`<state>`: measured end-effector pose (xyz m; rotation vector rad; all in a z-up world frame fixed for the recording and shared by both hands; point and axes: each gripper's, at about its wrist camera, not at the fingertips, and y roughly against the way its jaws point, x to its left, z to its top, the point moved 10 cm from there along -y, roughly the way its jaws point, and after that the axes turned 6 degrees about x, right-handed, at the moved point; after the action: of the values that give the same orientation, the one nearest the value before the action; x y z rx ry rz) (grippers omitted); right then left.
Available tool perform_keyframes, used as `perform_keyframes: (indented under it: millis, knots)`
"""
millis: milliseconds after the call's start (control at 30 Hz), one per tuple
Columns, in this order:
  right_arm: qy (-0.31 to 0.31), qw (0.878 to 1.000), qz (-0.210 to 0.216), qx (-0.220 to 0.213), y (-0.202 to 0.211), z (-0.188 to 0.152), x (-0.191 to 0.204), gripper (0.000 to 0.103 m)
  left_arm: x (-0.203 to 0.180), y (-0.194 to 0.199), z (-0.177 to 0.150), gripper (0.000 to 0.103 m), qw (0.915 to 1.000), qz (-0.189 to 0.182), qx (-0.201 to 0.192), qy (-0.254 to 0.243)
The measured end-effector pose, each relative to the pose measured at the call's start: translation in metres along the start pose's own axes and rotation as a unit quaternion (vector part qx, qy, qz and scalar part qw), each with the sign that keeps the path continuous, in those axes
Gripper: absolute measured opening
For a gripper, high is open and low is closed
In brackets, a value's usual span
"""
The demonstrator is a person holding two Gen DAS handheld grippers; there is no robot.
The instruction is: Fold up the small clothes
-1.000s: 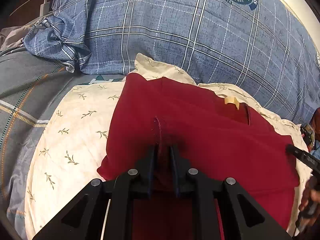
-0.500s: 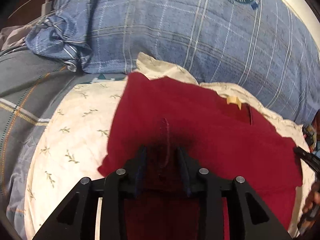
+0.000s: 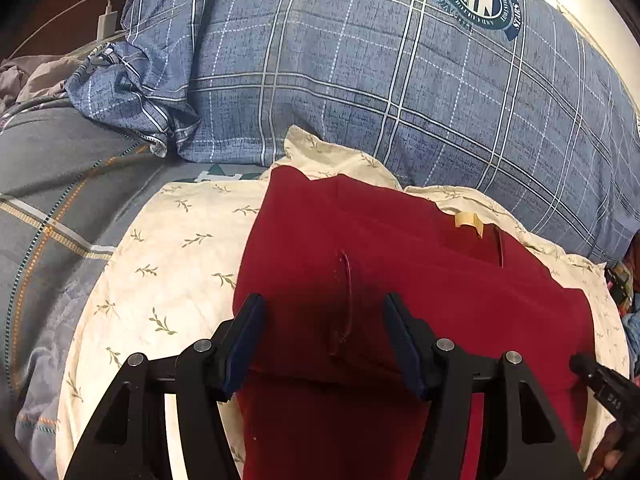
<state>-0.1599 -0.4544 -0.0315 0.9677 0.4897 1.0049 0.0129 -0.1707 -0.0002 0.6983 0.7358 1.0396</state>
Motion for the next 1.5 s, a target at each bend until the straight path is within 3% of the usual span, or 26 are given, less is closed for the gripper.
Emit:
perform_keyframes:
  millis: [167,333,500,633,767,900,1133,1233,1300,1500]
  knots:
    - [0.001,0.999,0.042,-0.015,0.015,0.014,0.018,0.036,0.0,0.001,0.001,0.06,1.0,0.005,-0.004,-0.003]
    - [0.03,0.998,0.05,-0.01,-0.002,0.028,0.05,0.036,0.002,-0.001,0.0,0.06,0.9999,0.011,-0.002,-0.006]
    - [0.041,0.998,0.038,-0.004,-0.034,0.041,0.071,0.035,-0.001,-0.015,-0.002,0.06,0.9994,0.026,0.014,-0.018]
    - [0.063,0.998,0.003,-0.001,-0.049,0.048,0.075,0.035,-0.004,-0.024,-0.004,0.06,0.9985,0.038,0.026,-0.032]
    - [0.051,0.998,0.023,-0.01,-0.029,0.046,0.078,0.035,-0.004,-0.019,-0.001,0.06,0.9991,0.026,0.021,-0.026]
    - [0.06,0.998,0.024,-0.021,-0.012,0.034,0.08,0.042,0.0,-0.017,-0.002,0.06,0.9991,0.029,0.018,-0.025]
    - [0.067,0.998,0.014,-0.003,-0.026,0.021,0.071,0.043,-0.003,-0.024,-0.007,0.061,0.9982,0.041,0.023,-0.037]
    - [0.056,0.998,0.03,-0.005,-0.006,0.019,0.07,0.044,-0.001,-0.02,-0.009,0.061,0.9985,0.039,0.02,-0.034]
    - [0.063,0.997,0.027,-0.019,0.012,0.015,0.066,0.053,0.001,-0.013,-0.012,0.061,0.9985,0.038,0.016,-0.035]
    - [0.062,0.997,0.018,-0.032,0.048,-0.014,0.044,0.055,0.006,0.016,-0.031,0.061,0.9981,0.04,0.006,-0.047]
